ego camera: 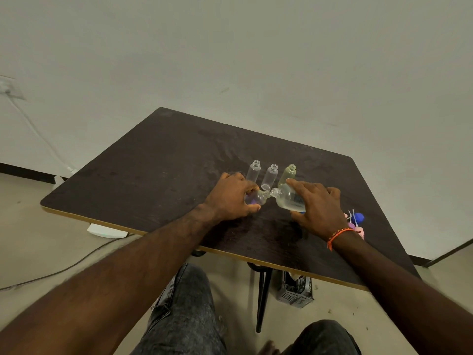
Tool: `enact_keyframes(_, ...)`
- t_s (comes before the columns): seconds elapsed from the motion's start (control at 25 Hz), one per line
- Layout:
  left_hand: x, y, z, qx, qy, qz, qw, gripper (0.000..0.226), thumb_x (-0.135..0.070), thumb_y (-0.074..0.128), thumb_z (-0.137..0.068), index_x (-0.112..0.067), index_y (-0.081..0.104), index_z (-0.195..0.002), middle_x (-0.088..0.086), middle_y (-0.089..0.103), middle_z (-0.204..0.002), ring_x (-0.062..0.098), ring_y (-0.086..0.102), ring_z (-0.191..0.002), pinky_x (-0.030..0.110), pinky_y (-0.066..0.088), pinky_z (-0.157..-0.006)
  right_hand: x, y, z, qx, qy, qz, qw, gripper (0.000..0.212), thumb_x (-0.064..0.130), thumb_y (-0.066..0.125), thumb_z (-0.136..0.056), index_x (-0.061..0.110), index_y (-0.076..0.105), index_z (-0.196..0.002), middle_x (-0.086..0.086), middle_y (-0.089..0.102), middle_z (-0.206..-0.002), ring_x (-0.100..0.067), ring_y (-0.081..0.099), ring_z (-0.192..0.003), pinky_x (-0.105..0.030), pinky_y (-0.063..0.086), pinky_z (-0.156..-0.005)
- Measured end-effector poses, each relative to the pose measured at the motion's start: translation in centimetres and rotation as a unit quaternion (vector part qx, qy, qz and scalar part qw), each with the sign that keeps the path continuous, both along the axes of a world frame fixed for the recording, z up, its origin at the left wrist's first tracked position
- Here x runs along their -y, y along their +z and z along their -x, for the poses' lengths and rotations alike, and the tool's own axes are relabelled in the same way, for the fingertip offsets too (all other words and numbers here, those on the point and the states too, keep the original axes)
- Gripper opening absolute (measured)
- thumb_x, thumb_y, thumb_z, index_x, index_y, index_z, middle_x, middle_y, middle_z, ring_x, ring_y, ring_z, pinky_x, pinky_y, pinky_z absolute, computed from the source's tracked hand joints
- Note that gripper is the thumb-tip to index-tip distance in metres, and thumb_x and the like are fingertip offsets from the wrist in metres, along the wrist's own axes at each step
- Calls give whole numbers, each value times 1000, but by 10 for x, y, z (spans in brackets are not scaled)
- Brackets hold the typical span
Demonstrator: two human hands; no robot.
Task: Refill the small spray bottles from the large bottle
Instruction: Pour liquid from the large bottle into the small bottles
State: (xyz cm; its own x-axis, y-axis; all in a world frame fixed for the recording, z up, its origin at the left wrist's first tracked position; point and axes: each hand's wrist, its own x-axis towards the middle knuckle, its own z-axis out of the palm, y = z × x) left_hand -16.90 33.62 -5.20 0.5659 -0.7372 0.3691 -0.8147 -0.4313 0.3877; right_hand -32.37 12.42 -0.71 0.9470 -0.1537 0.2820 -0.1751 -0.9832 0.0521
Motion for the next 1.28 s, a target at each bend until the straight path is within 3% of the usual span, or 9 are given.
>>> enact_keyframes(1.28, -4, -2, 2, -14, 2, 10, 1000, 51, -54, 76, -87, -27, 70, -130, -3, 68, -117, 15, 53, -116, 41, 34, -107, -2, 9, -4, -7, 13, 67, 998, 82, 42, 73, -77, 35, 36, -150, 4, 54, -145, -25, 50, -127, -48, 29, -99)
